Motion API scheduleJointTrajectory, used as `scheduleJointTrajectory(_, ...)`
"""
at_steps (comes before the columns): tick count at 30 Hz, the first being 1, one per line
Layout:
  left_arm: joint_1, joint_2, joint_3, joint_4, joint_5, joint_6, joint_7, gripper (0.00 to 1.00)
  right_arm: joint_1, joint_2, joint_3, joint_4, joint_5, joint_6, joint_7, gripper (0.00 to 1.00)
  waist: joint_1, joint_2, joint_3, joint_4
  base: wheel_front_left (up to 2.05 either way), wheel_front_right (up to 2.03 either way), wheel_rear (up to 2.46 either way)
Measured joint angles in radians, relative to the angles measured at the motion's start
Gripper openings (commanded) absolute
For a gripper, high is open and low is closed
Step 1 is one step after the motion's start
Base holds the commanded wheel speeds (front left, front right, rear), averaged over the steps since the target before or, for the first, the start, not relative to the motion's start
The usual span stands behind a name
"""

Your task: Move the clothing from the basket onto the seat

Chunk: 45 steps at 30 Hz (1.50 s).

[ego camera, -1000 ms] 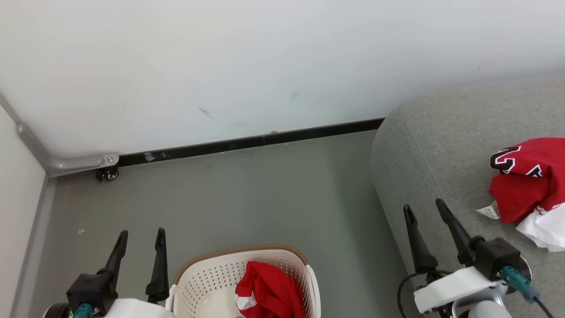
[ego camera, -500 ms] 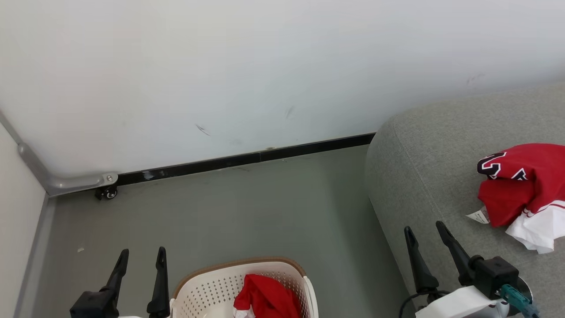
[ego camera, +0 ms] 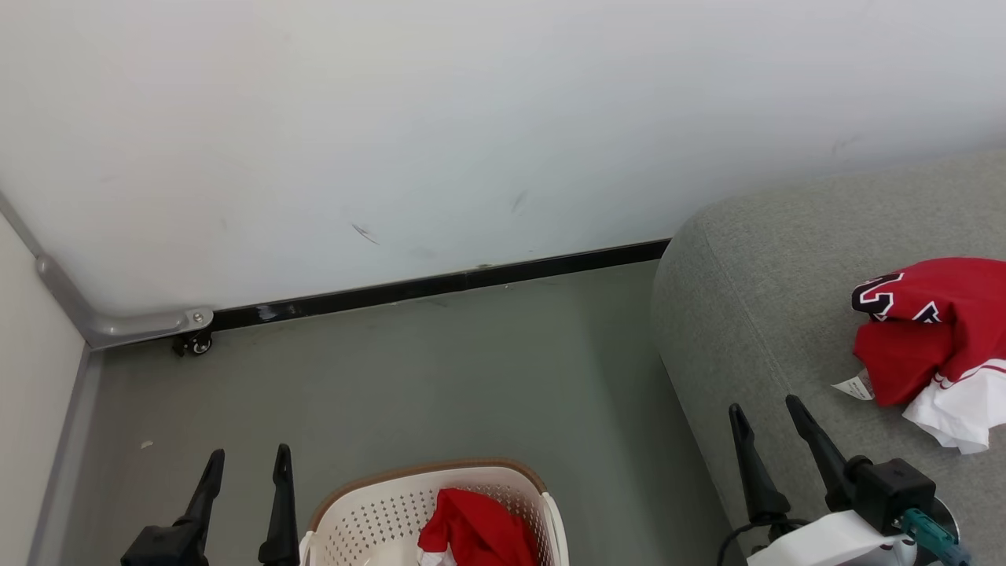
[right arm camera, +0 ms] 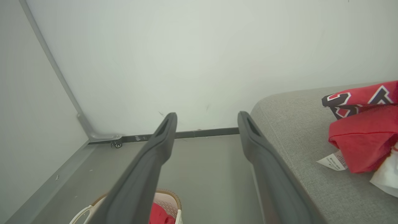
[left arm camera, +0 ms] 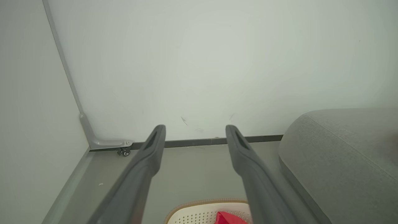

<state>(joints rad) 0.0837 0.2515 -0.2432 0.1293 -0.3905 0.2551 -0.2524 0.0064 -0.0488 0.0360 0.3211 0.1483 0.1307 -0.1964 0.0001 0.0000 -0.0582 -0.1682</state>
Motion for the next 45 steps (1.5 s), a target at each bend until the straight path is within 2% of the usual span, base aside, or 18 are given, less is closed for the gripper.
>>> scheduleJointTrajectory(25, 0.014, -0.007, 0.012, -0.019, 0.045, 0.007, 0.000, 1.00, 0.018, 0.001, -0.003, -0.077, 0.037, 0.000, 0.012, 1.00, 0.0000, 0.0000, 0.043, 0.029, 0.00, 0.00, 0.00)
scheduleJointTrajectory(45, -0.079, 0.021, -0.054, -0.019, 0.087, -0.066, 0.000, 1.00, 0.018, 0.003, -0.040, -0.137, 0.038, 0.000, 0.012, 1.00, 0.0000, 0.0000, 0.116, 0.009, 0.00, 0.00, 0.00)
